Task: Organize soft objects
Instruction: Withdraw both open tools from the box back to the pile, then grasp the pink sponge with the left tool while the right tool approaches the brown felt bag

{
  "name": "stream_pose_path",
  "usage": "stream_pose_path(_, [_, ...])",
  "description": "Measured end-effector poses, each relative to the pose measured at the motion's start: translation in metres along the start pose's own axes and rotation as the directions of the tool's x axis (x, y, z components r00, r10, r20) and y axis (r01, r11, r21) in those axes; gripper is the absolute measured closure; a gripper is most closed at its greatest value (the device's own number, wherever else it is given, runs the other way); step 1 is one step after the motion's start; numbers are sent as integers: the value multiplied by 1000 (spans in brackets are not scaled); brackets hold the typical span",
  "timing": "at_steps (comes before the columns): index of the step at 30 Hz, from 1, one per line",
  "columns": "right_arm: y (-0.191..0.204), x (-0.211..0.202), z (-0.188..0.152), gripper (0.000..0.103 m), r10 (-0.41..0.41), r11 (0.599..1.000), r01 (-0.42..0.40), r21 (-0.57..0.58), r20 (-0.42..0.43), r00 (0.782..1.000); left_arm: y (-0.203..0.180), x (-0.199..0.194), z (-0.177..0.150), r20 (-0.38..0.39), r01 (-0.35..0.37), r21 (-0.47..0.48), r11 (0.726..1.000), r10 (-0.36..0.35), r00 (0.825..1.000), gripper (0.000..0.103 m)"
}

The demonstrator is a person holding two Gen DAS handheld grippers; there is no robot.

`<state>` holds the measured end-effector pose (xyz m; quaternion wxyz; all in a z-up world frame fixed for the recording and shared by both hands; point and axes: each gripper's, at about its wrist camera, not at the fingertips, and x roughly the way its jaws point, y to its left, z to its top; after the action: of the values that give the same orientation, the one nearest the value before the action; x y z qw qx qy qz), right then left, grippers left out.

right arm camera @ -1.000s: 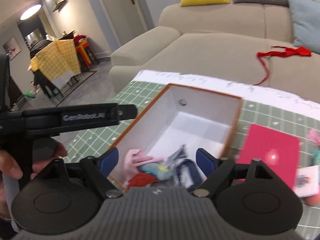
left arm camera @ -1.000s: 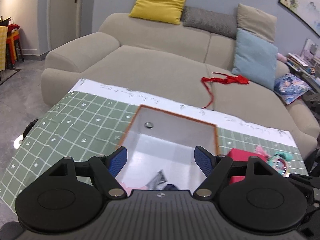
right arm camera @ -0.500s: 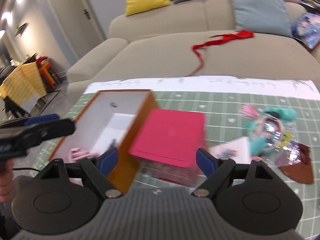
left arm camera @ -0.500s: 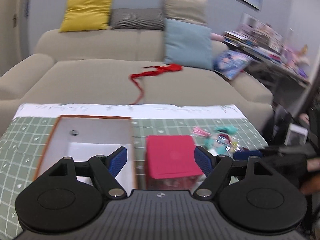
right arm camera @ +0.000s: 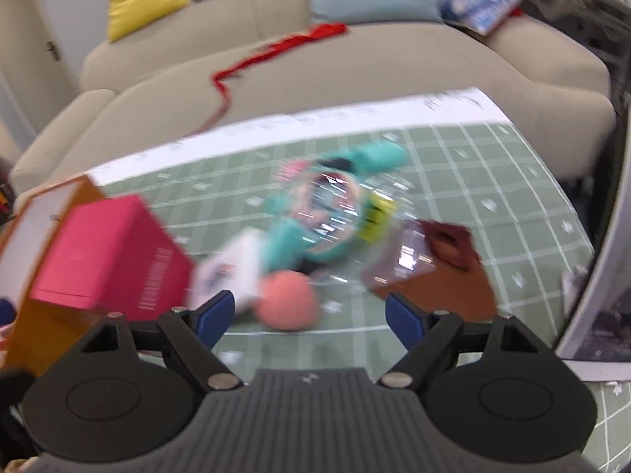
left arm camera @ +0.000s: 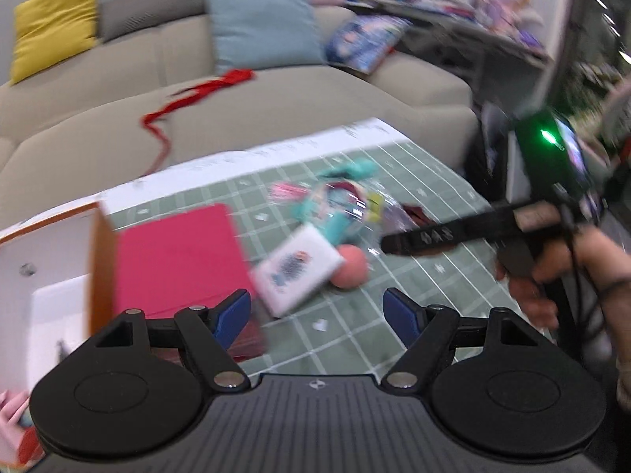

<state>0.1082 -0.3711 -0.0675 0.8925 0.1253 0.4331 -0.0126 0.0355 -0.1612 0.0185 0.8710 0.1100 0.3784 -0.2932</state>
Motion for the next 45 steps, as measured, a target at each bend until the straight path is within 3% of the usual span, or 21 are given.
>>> stream_pose_path(5, [-37, 25, -3, 20, -61, 997, 61, 36, -5, 998, -39, 39, -10, -11, 21, 150, 988, -20, 1000, 13])
stream_pose_path(9, [-55, 49, -4, 21, -66, 994, 69, 82, -36, 997, -62, 74, -14, -50, 16, 200, 980, -6, 999, 13])
stream_pose_path(15, [-65, 73, 2, 24, -74, 989, 83, 120, -71, 995, -69, 112, -13, -74, -27, 119, 992, 36, 997, 13])
stream_pose_path(23, [-63, 78, 8, 24, -123, 992, 124, 8, -63, 990, -66, 145, -5, -98, -107, -21, 994, 104, 990, 13])
stream_pose_path(26, [-64, 78, 10, 24, -172, 985, 171, -31, -53, 984, -63, 156, -3, -111, -103, -69, 992, 95, 989, 14])
stream_pose_path(28, [-67, 78, 11, 21, -161, 987, 159, -36, -72, 984, -62, 163, -1, -120, -102, -79, 992, 92, 989, 13])
stream_pose_path(32, [-76, 91, 10, 15, -176, 984, 177, -5, -145, 974, -62, 173, 4, -97, -167, -94, 981, 158, 983, 12])
stream_pose_path(37, [-77, 99, 9, 9, -177, 984, 177, -10, -138, 974, -58, 184, 9, -107, -210, -135, 968, 196, 975, 12])
stream_pose_path(41, [-75, 100, 8, 9, -186, 982, 182, -41, -137, 973, -52, 193, 3, -154, -246, -183, 952, 219, 963, 32])
stream_pose_path(43, [-76, 99, 7, 10, -184, 983, 179, -47, -132, 974, -47, 189, -2, -140, -253, -232, 939, 225, 964, 48])
stream_pose_path(45, [-77, 97, 5, 14, -179, 983, 175, -47, -124, 976, -45, 185, -6, -131, -242, -215, 946, 217, 967, 52])
